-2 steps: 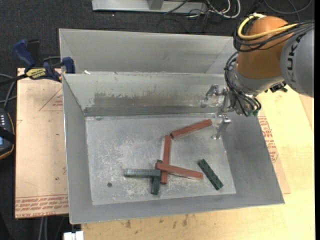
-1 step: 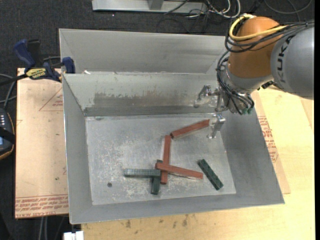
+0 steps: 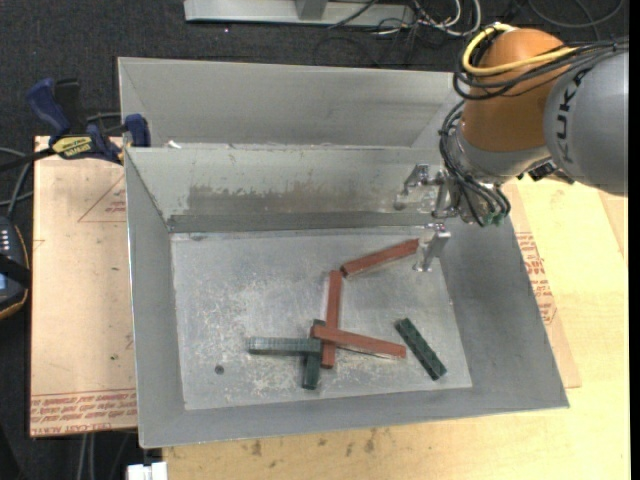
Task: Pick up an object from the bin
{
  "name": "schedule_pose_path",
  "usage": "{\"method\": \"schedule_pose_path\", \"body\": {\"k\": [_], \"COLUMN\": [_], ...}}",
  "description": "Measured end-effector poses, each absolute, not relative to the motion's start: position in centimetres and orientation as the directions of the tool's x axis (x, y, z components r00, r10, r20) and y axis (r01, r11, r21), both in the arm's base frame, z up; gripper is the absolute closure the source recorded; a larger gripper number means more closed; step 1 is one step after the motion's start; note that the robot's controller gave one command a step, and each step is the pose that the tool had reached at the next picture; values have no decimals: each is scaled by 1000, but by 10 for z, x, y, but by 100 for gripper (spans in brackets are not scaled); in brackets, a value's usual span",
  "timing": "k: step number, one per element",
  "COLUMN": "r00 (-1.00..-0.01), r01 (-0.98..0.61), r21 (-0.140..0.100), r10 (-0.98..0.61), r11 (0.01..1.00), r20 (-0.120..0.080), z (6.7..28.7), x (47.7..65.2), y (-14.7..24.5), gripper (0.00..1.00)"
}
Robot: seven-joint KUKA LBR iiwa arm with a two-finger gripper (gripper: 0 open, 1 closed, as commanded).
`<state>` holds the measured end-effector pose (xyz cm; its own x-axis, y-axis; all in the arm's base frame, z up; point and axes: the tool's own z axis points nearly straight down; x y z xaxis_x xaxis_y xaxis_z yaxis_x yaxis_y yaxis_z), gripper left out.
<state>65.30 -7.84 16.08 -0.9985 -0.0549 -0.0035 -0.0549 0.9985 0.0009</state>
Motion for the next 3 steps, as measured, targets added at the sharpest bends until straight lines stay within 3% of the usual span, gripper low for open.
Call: {"method": "schedule_pose_path", "body": {"k": [1,2,3], "r00": [-992,-992,-992], "r01": [-128,-129,-129], "r21": [0,0,0], "r10": [-128,-129,-129], "r11": [992,992,992], "r20": [-7,-7,-7], "z": [71,82,82], "x": [658,657,657], "y": [-77,-77,-77], "gripper": [0,100,100]}}
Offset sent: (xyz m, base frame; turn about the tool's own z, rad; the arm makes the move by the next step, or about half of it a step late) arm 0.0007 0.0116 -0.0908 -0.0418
